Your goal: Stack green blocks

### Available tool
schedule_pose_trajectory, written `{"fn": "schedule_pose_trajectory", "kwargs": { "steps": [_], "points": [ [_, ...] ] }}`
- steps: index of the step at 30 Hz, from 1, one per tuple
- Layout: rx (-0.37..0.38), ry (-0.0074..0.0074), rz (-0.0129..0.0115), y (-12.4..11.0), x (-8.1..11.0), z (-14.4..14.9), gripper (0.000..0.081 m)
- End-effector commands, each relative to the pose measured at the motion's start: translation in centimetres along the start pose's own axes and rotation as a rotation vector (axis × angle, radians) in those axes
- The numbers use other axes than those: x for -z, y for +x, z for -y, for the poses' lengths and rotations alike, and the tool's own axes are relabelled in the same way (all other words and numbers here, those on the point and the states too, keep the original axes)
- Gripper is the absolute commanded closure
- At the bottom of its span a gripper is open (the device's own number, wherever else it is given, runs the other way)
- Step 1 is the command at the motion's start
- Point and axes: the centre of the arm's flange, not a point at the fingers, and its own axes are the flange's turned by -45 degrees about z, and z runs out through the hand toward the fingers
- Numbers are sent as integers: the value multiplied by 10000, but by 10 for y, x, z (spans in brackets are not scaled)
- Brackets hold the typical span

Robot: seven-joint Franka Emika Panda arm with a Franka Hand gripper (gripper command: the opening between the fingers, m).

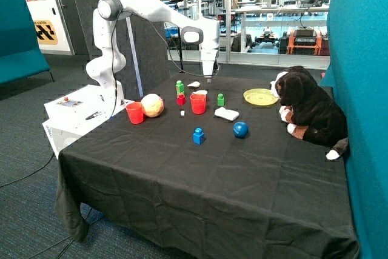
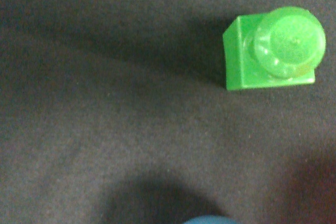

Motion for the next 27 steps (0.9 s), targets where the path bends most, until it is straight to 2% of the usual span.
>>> {"fn": "schedule_pose_trajectory", "kwargs": {
  "steps": [1, 12, 27],
  "points": [
    [-181, -20, -35, 10, -9, -3, 458],
    [-454, -19, -35, 16, -26, -8, 437],
    [-393, -19, -35, 28, -27, -8, 419]
  ]
}}
